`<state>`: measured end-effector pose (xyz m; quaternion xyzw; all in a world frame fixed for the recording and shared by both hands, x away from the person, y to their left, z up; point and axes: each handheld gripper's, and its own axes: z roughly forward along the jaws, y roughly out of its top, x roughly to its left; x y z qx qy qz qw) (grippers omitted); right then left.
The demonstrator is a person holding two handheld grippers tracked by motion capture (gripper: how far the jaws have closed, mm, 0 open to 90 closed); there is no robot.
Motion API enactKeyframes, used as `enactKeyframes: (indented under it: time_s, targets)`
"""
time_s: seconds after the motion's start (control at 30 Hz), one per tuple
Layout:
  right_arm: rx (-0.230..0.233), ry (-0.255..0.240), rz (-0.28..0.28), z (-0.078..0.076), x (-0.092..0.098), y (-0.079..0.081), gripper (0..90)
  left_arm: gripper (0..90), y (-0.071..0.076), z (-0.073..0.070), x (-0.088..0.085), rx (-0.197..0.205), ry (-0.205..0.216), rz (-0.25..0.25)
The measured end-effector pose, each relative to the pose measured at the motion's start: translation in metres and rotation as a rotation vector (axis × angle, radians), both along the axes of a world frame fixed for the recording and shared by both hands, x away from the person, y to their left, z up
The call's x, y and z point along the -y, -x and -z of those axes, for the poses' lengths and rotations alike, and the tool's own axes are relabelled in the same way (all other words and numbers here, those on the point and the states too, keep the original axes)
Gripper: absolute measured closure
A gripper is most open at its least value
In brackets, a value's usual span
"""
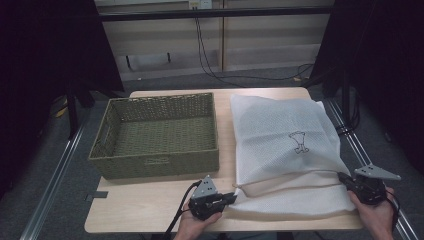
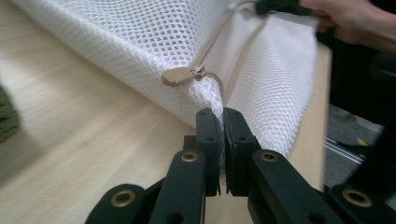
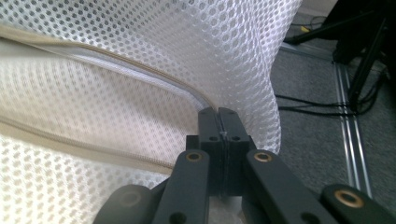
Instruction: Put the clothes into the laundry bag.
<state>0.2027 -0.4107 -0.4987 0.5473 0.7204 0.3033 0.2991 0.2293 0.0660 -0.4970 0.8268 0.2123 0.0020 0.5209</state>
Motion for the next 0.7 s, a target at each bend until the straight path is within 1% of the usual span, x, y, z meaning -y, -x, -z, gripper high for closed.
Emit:
enactKeyframes:
  time_s: [0.03, 0.07, 0.1, 0.17, 0.23, 0.27, 0.3, 0.37, 0.4, 0.47, 0.5, 0.53, 0.57, 0.6, 0.63, 0.67, 0.7]
  targets:
    - [0.007, -0.006, -0.008, -0.001, -0.001, 0.001, 90.0, 84.4, 0.0, -0.002, 0.0, 0.009, -0.001, 0.007]
    - [0.017, -0.012, -0.008, -0.002, -0.003, 0.001, 90.0, 82.5, -0.001, -0.005, -0.001, 0.022, 0.006, 0.004]
    - [0.018, -0.018, -0.013, -0.003, -0.004, 0.002, 90.0, 79.0, -0.002, -0.007, -0.002, 0.029, 0.021, -0.007]
    - [0.033, -0.028, -0.03, -0.005, -0.006, 0.002, 90.0, 73.8, -0.005, -0.014, -0.005, 0.055, 0.02, -0.006]
    - [0.039, -0.043, -0.038, -0.007, -0.007, 0.002, 90.0, 69.5, -0.008, -0.02, -0.005, 0.08, 0.008, 0.005]
    - [0.037, -0.046, -0.04, -0.008, -0.008, 0.002, 90.0, 68.7, -0.009, -0.023, -0.005, 0.087, 0.012, 0.0]
    - [0.038, -0.046, -0.048, -0.009, -0.009, 0.002, 90.0, 67.9, -0.01, -0.026, -0.004, 0.096, 0.021, 0.008]
    - [0.044, -0.05, -0.054, -0.011, -0.01, 0.002, 90.0, 65.9, -0.013, -0.032, -0.001, 0.118, 0.008, 0.015]
    - [0.041, -0.056, -0.055, -0.012, -0.01, 0.003, 90.0, 65.0, -0.014, -0.034, 0.0, 0.12, 0.016, 0.018]
    - [0.046, -0.06, -0.065, -0.014, -0.01, 0.004, 90.0, 63.0, -0.018, -0.039, -0.001, 0.128, 0.022, 0.004]
    - [0.049, -0.063, -0.069, -0.015, -0.009, 0.004, 90.0, 59.5, -0.018, -0.041, -0.002, 0.131, 0.022, -0.008]
    - [0.046, -0.067, -0.075, -0.015, -0.009, 0.005, 90.0, 57.6, -0.019, -0.043, -0.005, 0.135, 0.011, -0.014]
    - [0.044, -0.073, -0.076, -0.015, -0.009, 0.006, 89.9, 57.5, -0.019, -0.043, -0.007, 0.131, 0.031, -0.01]
    - [0.047, -0.071, -0.083, -0.014, -0.008, 0.007, 89.7, 58.2, -0.02, -0.042, -0.009, 0.134, 0.037, -0.005]
    - [0.041, -0.077, -0.088, -0.014, -0.008, 0.008, 89.6, 59.4, -0.02, -0.042, -0.009, 0.136, 0.035, -0.011]
    - [0.041, -0.076, -0.092, -0.013, -0.008, 0.009, 89.2, 62.5, -0.022, -0.041, -0.008, 0.135, 0.04, -0.009]
    - [0.04, -0.084, -0.092, -0.012, -0.008, 0.01, 88.2, 64.1, -0.024, -0.039, -0.005, 0.134, 0.045, 0.004]
